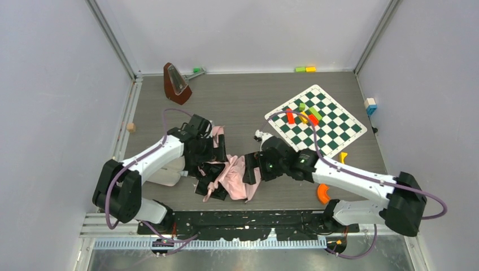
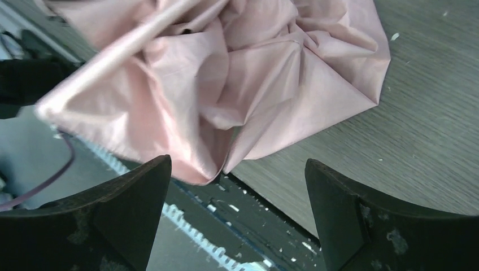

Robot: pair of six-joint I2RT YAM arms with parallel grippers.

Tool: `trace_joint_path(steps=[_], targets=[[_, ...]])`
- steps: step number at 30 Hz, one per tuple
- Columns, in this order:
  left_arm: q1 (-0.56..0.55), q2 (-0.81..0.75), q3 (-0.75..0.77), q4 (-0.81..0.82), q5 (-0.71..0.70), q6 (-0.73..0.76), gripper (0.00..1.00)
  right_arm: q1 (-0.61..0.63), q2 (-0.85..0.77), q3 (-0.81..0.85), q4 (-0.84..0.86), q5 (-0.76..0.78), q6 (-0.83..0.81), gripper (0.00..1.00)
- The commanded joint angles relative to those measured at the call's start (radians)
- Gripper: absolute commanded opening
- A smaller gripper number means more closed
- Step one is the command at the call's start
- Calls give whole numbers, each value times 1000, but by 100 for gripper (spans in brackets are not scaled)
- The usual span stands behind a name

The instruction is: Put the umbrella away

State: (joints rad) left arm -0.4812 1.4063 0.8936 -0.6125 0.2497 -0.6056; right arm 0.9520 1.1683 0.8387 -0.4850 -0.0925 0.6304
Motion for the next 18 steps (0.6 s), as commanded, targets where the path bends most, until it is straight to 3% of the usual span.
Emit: trace_joint_path(steps=[1, 5, 8, 11, 14, 18], targets=[[-40, 49, 7, -96, -46, 28, 97, 42, 139, -59, 159, 75, -7, 96], [-40, 104, -53, -4, 21, -57, 94, 45, 287, -27, 138, 117, 19, 100], [-40, 111, -148, 135, 98, -180, 90, 42, 346, -13, 118, 181, 40, 95], [-43, 91, -264, 333, 156, -422, 83, 0, 417, 32, 60, 241, 17, 87], [-72, 26, -369, 541, 110, -668, 75, -81, 466, 72, 50, 258, -65, 84], [-107, -57, -440, 673, -42, -907, 74, -202, 472, 148, 55, 212, -212, 89]])
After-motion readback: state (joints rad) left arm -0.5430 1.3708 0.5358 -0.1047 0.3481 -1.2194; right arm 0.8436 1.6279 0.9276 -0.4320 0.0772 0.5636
